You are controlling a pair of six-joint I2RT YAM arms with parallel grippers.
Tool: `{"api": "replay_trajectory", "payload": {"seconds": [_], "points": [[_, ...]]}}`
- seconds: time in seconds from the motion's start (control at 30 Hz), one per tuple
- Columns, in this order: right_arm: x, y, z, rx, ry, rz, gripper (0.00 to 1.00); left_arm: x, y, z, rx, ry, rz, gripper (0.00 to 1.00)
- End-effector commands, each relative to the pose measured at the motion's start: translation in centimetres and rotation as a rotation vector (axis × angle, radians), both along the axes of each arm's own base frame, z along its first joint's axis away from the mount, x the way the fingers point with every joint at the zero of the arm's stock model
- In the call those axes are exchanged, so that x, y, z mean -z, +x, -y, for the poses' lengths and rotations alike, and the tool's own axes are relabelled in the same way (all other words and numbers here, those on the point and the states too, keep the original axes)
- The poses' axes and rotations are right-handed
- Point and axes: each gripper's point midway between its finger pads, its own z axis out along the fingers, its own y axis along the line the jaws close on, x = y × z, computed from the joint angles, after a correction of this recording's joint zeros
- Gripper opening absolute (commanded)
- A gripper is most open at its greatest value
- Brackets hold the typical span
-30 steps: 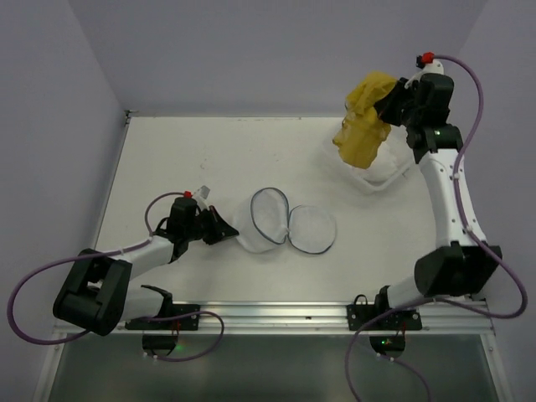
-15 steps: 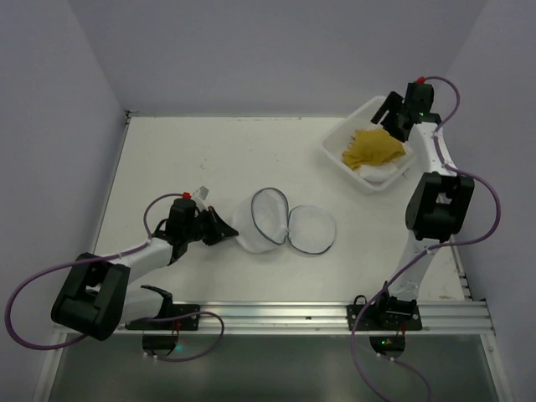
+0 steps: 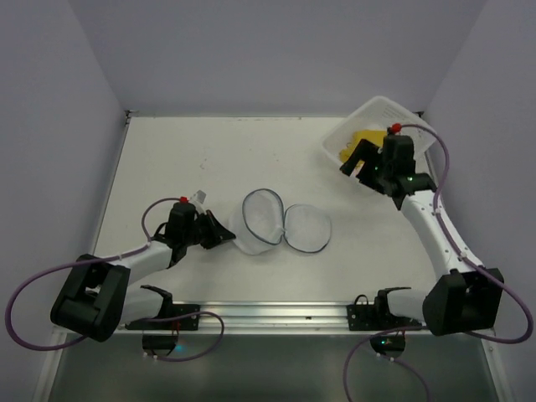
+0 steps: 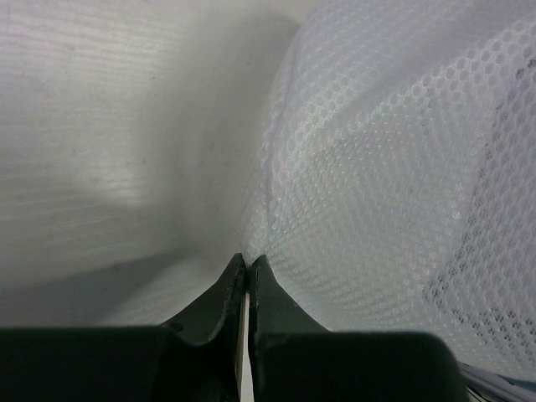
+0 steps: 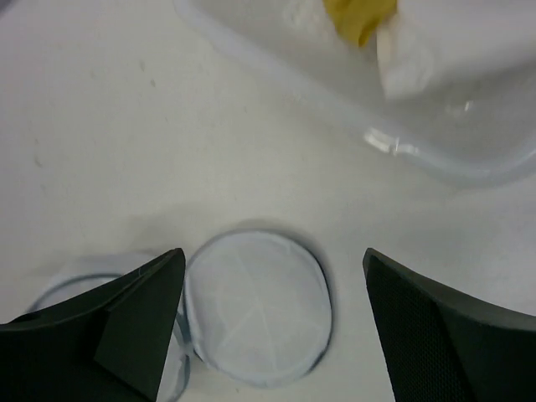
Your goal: Unzip the laundry bag and remove the bra
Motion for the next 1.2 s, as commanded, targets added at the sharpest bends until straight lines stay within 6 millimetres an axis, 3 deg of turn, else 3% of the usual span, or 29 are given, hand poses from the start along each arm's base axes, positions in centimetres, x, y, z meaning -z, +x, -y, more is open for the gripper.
{"api": "replay_trajectory", "payload": {"seconds": [0.0,0.03,0.23,0.43,0.6,0.73,0.83,0.87,0.9,0.97,1.17], "points": [[6.5,-4.9,-3.4,-0.028,0.101,-0.178,0.88,0.1,0.4,-0.9,-0.061,0.003,0.015,0.00],[9.1,-6.6,-3.6,-0.022,0.102,-0.230,0.87,0.2,0.3,-1.0,-0.063,0.004,0.013,0.00],[15.3,-11.1,-8.1,-0.096,0.206,-0.379,0.79,0.3,0.0,-1.2,-0.067,0.011,0.014,0.00],[17.4,-12.2,-11.0,-0.108,0.245,-0.450,0.68,-0.5,0.2,-1.4,-0.065,0.024,0.042,0.00],[19.1,-12.7,-11.0,-0.058,0.259,-0.500,0.64,-1.2,0.6,-1.4,-0.064,0.024,0.061,0.00],[20.1,-13.2,-10.6,-0.032,0.251,-0.524,0.55,-1.5,0.8,-1.4,-0.065,0.023,0.067,0.00],[20.1,-13.2,-9.9,-0.015,0.220,-0.513,0.33,-1.6,0.9,-1.3,-0.060,0.029,0.072,0.00],[19.7,-12.9,-9.8,-0.017,0.211,-0.494,0.19,-1.9,1.1,-1.3,-0.052,0.035,0.086,0.00],[19.4,-12.6,-9.3,-0.022,0.175,-0.469,0.12,-1.8,1.1,-1.4,-0.049,0.043,0.084,0.00],[17.4,-11.6,-8.7,-0.028,0.123,-0.421,0.00,-2.1,1.6,-1.3,-0.035,0.058,0.101,0.00],[9.9,-9.1,-7.2,-0.115,-0.105,-0.252,0.00,-4.1,3.4,-0.5,0.001,0.071,0.141,0.00]]}}
